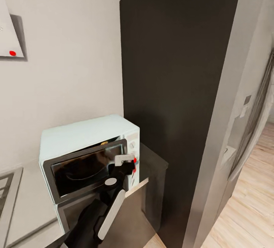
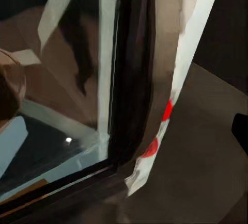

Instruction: In the kitchen, take the popcorn bag from the countertop, put it into the microwave, and heat it until the popcorn is cooked so the cooked popcorn ends up inside the bag.

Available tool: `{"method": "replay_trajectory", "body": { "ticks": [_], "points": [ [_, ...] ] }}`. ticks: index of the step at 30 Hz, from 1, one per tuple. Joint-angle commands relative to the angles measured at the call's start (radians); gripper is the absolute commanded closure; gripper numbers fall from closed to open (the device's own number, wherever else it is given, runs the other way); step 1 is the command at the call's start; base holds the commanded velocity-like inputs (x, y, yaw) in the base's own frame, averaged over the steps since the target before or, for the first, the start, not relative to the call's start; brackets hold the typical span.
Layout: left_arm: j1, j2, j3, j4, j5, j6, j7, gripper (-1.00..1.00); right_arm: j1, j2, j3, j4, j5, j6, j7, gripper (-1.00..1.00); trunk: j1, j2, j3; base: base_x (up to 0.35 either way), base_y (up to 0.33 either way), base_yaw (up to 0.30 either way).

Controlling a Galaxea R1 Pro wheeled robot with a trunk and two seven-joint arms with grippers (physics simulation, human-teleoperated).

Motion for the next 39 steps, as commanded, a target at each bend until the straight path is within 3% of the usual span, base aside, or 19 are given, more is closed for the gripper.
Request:
{"method": "replay_trajectory", "body": {
  "ticks": [1,6,11,15,21,29,39],
  "points": [
    [-0.001,0.0,-0.001,-0.001,0.009,0.002,0.01,-1.0,-0.001,0.0,-0.008,0.002,0.005,0.001,0.003,-1.0,0.0,-0.001,0.0,0.07,0.0,-0.18],
    [-0.001,0.0,0.003,-0.006,0.011,0.001,0.101,-1.0,-0.001,-0.002,-0.008,0.002,0.005,0.001,0.002,-1.0,0.0,-0.001,0.005,0.013,0.0,-0.18],
    [-0.001,0.0,0.019,-0.013,0.009,0.002,0.128,-1.0,-0.001,-0.002,-0.008,0.002,0.005,0.001,0.003,-1.0,0.0,-0.001,0.011,0.0,0.0,-0.18],
    [-0.001,0.0,0.03,-0.012,0.014,0.001,0.192,-1.0,-0.001,-0.002,-0.008,0.002,0.005,0.0,0.002,-1.0,0.0,-0.001,0.015,0.0,0.0,-0.18],
    [-0.001,0.003,0.031,-0.011,0.018,0.001,0.198,-1.0,-0.001,-0.002,-0.008,0.002,0.005,0.004,0.004,-1.0,0.0,-0.001,0.018,0.0,0.0,-0.047],
    [-0.001,0.004,0.031,-0.006,0.017,-0.001,0.201,-1.0,-0.001,-0.003,-0.008,0.002,0.005,0.003,0.004,-1.0,0.0,-0.001,0.018,0.001,0.0,0.246],
    [-0.001,0.004,0.03,0.0,0.014,-0.002,0.201,-1.0,-0.001,-0.005,-0.008,0.002,0.005,0.003,0.004,-1.0,0.0,-0.001,0.018,0.191,0.0,0.059]
  ]
}}
